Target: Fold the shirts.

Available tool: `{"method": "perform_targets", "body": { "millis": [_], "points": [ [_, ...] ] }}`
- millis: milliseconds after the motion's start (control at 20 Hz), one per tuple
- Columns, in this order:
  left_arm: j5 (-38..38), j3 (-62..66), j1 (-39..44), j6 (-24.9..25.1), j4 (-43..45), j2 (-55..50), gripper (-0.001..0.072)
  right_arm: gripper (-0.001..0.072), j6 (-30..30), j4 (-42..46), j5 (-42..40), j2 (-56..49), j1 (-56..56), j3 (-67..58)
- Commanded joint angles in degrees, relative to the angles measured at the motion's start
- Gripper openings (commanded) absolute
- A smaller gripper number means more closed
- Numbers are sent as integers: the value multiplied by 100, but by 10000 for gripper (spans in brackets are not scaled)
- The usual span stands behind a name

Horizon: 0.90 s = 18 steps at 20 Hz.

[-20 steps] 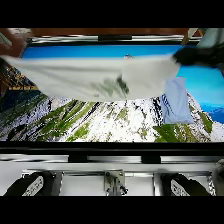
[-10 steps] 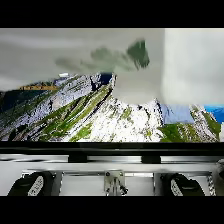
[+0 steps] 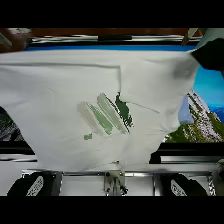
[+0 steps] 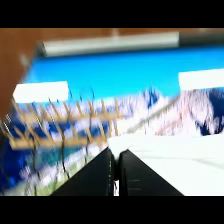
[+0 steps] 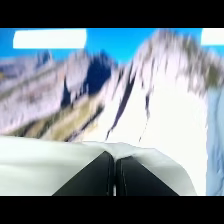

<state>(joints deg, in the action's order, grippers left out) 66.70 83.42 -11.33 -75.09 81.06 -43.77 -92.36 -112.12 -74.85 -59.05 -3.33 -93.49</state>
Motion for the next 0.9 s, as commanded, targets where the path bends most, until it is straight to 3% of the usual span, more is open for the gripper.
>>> {"method": "perform_targets", "body": {
  "millis": [0,250,600,700,850],
  "points": [
    [-127,-1255,-7,-2,15,-935,36,83,280,-166,162,-1329,0,654],
    [-1106,-1279,9,-560,-479,-2903,35,83,413,-765,1729,-3244,74,726],
    [-3604,-1276,461,-623,-717,-4072,35,83,326,-426,4371,-4083,599,726],
    [-4159,-1276,605,-625,-719,-4199,36,83,317,-129,4656,-4201,741,726],
    [-3869,-1283,669,-610,-702,-4317,36,83,317,66,4339,-4242,826,726]
  ]
}}
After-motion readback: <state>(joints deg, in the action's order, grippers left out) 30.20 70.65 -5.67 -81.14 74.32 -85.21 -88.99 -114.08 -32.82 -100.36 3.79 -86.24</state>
